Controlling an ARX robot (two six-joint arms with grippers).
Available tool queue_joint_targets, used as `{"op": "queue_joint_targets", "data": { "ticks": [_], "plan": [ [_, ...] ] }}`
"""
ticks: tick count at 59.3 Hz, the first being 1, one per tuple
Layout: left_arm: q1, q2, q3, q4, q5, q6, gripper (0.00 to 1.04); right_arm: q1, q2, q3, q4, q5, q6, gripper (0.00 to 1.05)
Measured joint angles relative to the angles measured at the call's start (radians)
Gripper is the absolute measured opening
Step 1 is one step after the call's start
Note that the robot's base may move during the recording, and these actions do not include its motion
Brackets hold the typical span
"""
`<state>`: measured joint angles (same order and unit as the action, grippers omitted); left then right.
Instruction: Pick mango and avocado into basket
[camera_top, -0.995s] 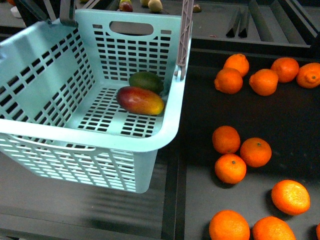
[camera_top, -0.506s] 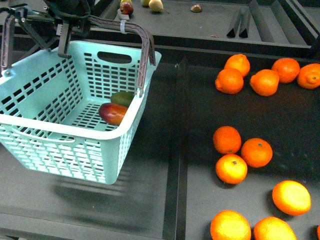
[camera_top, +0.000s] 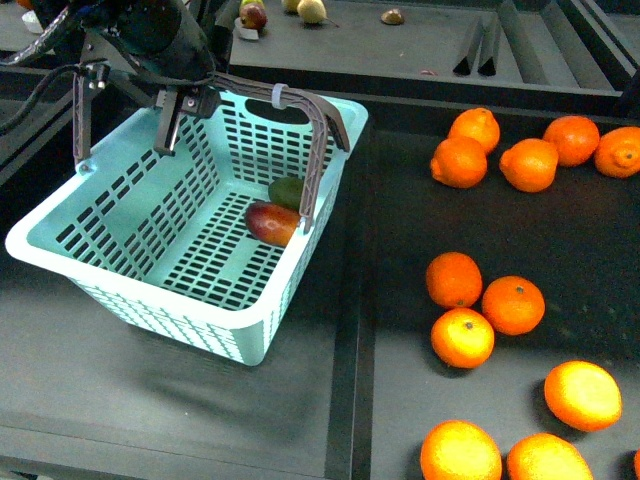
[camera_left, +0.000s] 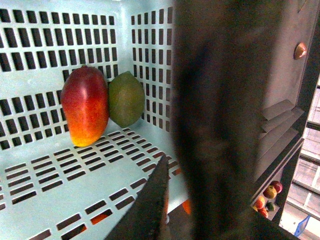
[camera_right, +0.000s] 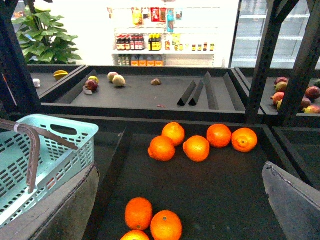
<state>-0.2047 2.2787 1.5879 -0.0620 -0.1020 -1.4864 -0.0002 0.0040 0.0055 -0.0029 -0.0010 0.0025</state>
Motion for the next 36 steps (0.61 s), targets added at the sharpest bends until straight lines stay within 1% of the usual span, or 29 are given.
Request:
{"op": "queue_joint_targets", "data": {
  "ticks": [6,7,9,13,16,18,22,23,25,26,27,28,31,32,34,36],
  "plan": [
    [-0.013,-0.044,-0.076,0.04,-0.046,-0.041,0.42,0.0,0.0,0.0,0.0,0.0,0.0,0.97],
    [-0.014,-0.049,-0.083,0.042,-0.048,-0.042,0.44,0.0,0.0,0.0,0.0,0.0,0.0,0.97],
    [-0.018,-0.069,-0.106,0.048,-0.069,-0.059,0.51,0.0,0.0,0.0,0.0,0.0,0.0,0.97],
    [-0.025,-0.141,-0.165,0.069,-0.138,-0.092,0.69,0.0,0.0,0.0,0.0,0.0,0.0,0.97],
    [-0.025,-0.193,-0.192,0.036,-0.188,-0.113,0.8,0.0,0.0,0.0,0.0,0.0,0.0,0.97],
    [-0.024,-0.22,-0.206,0.011,-0.216,-0.126,0.85,0.0,0.0,0.0,0.0,0.0,0.0,0.97],
    [-0.02,-0.293,-0.233,-0.088,-0.261,-0.156,0.99,0.0,0.0,0.0,0.0,0.0,0.0,0.97],
    [-0.02,-0.312,-0.245,-0.106,-0.275,-0.167,0.99,0.0,0.0,0.0,0.0,0.0,0.0,0.97],
    [-0.019,-0.348,-0.267,-0.14,-0.291,-0.192,0.97,0.0,0.0,0.0,0.0,0.0,0.0,0.97],
    [-0.018,-0.363,-0.285,-0.132,-0.288,-0.176,0.96,0.0,0.0,0.0,0.0,0.0,0.0,0.97],
    [-0.011,-0.385,-0.331,-0.053,-0.249,-0.103,0.93,0.0,0.0,0.0,0.0,0.0,0.0,0.97],
    [-0.006,-0.407,-0.385,0.058,-0.204,-0.048,0.89,0.0,0.0,0.0,0.0,0.0,0.0,0.97],
    [0.01,-0.459,-0.551,0.395,-0.102,0.274,0.78,0.0,0.0,0.0,0.0,0.0,0.0,0.97],
    [0.014,-0.473,-0.608,0.507,-0.087,0.354,0.75,0.0,0.0,0.0,0.0,0.0,0.0,0.97],
    [0.022,-0.5,-0.714,0.716,-0.068,0.573,0.68,0.0,0.0,0.0,0.0,0.0,0.0,0.97],
    [0.031,-0.53,-0.801,0.872,-0.056,0.781,0.61,0.0,0.0,0.0,0.0,0.0,0.0,0.97]
  ]
}}
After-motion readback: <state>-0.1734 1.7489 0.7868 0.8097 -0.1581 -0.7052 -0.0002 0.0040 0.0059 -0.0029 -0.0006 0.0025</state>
